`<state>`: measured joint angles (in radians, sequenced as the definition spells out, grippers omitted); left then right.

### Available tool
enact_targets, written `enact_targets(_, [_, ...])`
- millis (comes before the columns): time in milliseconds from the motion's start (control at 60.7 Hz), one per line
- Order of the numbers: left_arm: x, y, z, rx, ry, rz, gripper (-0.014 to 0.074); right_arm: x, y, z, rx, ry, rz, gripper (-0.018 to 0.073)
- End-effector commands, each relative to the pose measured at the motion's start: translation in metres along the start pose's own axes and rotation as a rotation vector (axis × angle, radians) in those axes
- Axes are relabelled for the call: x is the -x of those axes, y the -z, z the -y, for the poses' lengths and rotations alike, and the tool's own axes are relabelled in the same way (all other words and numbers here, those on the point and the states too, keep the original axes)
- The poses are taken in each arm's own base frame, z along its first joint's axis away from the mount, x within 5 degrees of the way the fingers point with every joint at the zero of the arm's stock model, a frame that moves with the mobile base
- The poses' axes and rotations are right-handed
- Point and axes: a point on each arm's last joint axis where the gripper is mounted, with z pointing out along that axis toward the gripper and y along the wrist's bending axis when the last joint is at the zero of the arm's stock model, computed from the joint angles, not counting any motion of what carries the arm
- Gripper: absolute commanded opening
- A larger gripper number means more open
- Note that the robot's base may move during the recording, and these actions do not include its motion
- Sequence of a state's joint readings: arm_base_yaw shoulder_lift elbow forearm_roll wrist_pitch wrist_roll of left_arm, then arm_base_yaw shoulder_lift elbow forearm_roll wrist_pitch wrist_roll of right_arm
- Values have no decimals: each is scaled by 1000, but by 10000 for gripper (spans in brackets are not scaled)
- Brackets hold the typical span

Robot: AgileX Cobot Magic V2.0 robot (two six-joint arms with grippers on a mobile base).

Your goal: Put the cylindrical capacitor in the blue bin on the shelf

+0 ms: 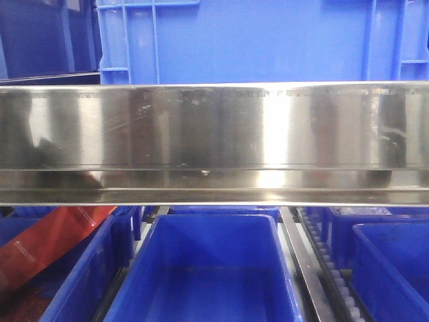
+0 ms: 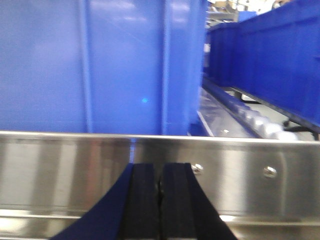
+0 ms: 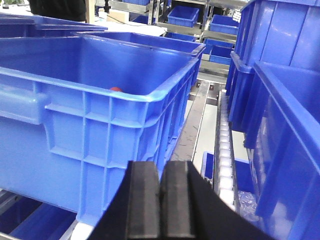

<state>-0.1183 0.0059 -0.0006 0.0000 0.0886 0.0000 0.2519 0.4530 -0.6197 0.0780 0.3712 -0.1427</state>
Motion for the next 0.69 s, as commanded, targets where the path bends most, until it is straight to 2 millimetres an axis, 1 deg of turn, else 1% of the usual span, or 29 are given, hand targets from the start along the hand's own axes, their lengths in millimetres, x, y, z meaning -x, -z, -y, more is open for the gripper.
enact_targets(0, [0,0,1,-16,6,8,-111,1,1,1,-12,6,25,-161])
enact_targets(675, [1,0,1,-15,6,12,-111,1,1,1,-12,6,28,-161])
